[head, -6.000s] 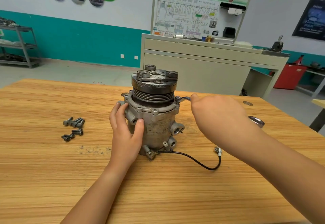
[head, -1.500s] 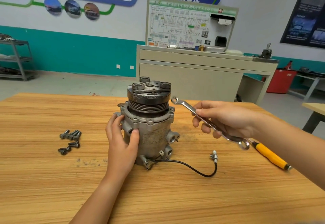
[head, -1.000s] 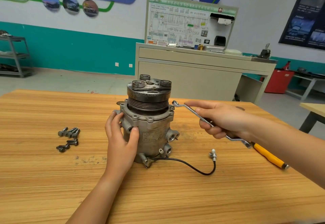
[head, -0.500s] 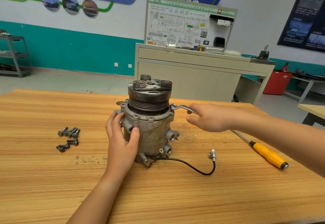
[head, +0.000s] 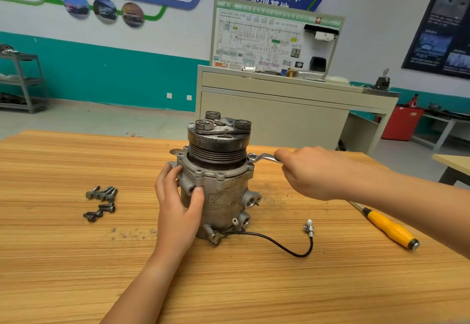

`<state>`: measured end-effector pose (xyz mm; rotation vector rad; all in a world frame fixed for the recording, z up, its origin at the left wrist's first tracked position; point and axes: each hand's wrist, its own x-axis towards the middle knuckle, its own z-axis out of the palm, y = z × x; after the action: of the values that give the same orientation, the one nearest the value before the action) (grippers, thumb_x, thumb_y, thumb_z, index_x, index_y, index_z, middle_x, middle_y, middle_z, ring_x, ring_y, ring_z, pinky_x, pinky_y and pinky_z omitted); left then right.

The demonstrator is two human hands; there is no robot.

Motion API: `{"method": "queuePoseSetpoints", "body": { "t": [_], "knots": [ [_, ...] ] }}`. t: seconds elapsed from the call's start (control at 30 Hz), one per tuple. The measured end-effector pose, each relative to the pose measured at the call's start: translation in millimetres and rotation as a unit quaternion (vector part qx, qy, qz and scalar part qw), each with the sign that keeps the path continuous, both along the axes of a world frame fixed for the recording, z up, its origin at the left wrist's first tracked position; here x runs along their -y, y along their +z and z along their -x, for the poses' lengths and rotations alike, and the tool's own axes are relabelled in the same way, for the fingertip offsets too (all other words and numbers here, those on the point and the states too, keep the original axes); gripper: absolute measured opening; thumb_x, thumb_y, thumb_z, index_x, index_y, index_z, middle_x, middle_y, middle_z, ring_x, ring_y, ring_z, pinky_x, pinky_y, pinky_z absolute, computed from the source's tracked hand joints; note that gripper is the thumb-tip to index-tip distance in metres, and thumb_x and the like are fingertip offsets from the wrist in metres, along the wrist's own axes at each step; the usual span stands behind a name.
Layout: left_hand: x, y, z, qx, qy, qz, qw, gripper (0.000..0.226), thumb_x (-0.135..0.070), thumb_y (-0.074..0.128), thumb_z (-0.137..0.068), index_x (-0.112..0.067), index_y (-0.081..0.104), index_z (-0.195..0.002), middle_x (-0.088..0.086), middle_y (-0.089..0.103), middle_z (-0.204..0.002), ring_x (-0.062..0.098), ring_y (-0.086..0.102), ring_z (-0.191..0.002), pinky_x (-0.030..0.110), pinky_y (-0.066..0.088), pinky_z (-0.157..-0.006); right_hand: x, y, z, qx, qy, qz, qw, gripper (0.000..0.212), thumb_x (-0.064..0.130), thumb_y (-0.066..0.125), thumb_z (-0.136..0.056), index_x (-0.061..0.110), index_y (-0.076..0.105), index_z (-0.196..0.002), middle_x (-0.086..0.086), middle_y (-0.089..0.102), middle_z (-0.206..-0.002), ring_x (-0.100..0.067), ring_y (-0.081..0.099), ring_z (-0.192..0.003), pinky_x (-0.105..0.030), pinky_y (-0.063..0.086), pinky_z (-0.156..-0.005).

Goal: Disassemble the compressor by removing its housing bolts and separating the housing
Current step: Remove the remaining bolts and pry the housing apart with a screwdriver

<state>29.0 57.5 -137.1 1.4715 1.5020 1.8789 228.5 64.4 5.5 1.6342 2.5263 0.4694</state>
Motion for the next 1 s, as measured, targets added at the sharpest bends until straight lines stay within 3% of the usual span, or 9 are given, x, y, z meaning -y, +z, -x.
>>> {"method": "queuePoseSetpoints", "body": {
  "t": [0.07, 0.1, 0.23, 0.37, 0.5, 0.6, 0.7, 0.9, 1.0],
  "knots": [
    [0, 0, 0, -0.006, 0.006, -0.005, 1.000, 0.048, -0.014, 0.053, -0.090, -0.019, 0.036, -0.135, -0.013, 0.022, -0.140, -0.003, 0.025, -0.126, 0.008, 0.026, -0.100, -1, 1, -3, 0.035, -0.005, -0.029, 0.999, 0.028, 0.023, 0.029, -0.099, 0.024, 0.036, -0.127, 0.004, 0.045, -0.067, -0.013, 0.045, -0.057, -0.026, 0.035, -0.045],
    [0, 0, 0, -0.009, 0.007, -0.008, 1.000, 0.048, -0.014, 0.054, -0.090, -0.018, 0.037, -0.135, -0.011, 0.022, -0.141, -0.008, 0.024, -0.122, 0.008, 0.026, -0.101, 0, 1, -3, 0.055, -0.005, -0.051, 0.997, 0.033, 0.022, 0.031, -0.100, 0.026, 0.032, -0.132, 0.004, 0.043, -0.063, -0.012, 0.043, -0.054, -0.025, 0.033, -0.043],
    [2, 1, -1, 0.000, -0.005, -0.002, 1.000, 0.047, -0.012, 0.053, -0.091, -0.015, 0.037, -0.135, -0.003, 0.022, -0.146, -0.018, 0.020, -0.116, 0.039, 0.035, -0.106, 11, 8, 3, 0.103, 0.004, -0.110, 0.989, 0.049, 0.007, 0.033, -0.095, 0.023, 0.022, -0.140, 0.002, 0.038, -0.055, -0.014, 0.038, -0.045, -0.024, 0.026, -0.038],
    [1, 1, -1, -0.002, 0.000, -0.007, 1.000, 0.048, -0.011, 0.054, -0.091, -0.015, 0.037, -0.135, -0.002, 0.023, -0.147, -0.015, 0.021, -0.117, 0.036, 0.033, -0.107, 29, 9, 23, 0.094, -0.026, -0.072, 0.993, 0.020, 0.011, 0.029, -0.095, 0.008, 0.040, -0.111, -0.001, 0.035, -0.060, -0.015, 0.034, -0.048, -0.027, 0.024, -0.040],
    [1, 1, -1, -0.005, 0.002, -0.005, 1.000, 0.048, -0.012, 0.054, -0.091, -0.016, 0.037, -0.136, -0.002, 0.023, -0.147, -0.013, 0.022, -0.118, 0.033, 0.032, -0.106, 41, 10, 39, 0.100, -0.070, -0.032, 0.992, 0.024, 0.009, 0.032, -0.096, 0.003, 0.039, -0.118, -0.004, 0.033, -0.063, -0.017, 0.030, -0.051, -0.026, 0.023, -0.041],
    [1, 1, -1, -0.007, 0.003, -0.004, 1.000, 0.048, -0.012, 0.054, -0.091, -0.016, 0.036, -0.136, -0.001, 0.023, -0.147, -0.014, 0.021, -0.117, 0.035, 0.031, -0.108, 46, 10, 47, 0.117, -0.089, -0.014, 0.989, 0.037, 0.002, 0.036, -0.094, -0.006, 0.031, -0.130, -0.010, 0.051, -0.096, -0.022, 0.047, -0.075, -0.029, 0.034, -0.048],
    [0, 1, -1, -0.005, 0.006, -0.001, 1.000, 0.048, -0.012, 0.054, -0.091, -0.015, 0.036, -0.136, -0.001, 0.023, -0.147, -0.014, 0.021, -0.117, 0.034, 0.032, -0.106, 48, 4, 53, 0.158, -0.091, -0.008, 0.983, 0.045, -0.004, 0.039, -0.093, -0.013, 0.023, -0.134, -0.018, 0.044, -0.127, -0.033, 0.055, -0.100, -0.031, 0.037, -0.050],
    [1, 1, -1, -0.006, 0.006, 0.000, 1.000, 0.049, -0.013, 0.053, -0.091, -0.016, 0.036, -0.136, -0.002, 0.022, -0.147, -0.004, 0.023, -0.126, 0.024, 0.027, -0.102, 49, 5, 60, 0.241, -0.052, -0.004, 0.969, 0.056, -0.008, 0.038, -0.090, -0.012, 0.014, -0.140, -0.019, 0.036, -0.136, -0.031, 0.059, -0.092, -0.025, 0.036, -0.049],
    [0, 2, -1, -0.012, 0.004, -0.001, 1.000, 0.050, -0.015, 0.053, -0.091, -0.016, 0.035, -0.137, -0.002, 0.022, -0.148, -0.016, 0.020, -0.116, 0.023, 0.026, -0.100, 48, 10, 57, 0.242, -0.040, -0.010, 0.969, 0.056, -0.008, 0.034, -0.091, -0.011, 0.010, -0.141, -0.014, 0.044, -0.124, -0.027, 0.047, -0.062, -0.027, 0.035, -0.048]
  ]
}}
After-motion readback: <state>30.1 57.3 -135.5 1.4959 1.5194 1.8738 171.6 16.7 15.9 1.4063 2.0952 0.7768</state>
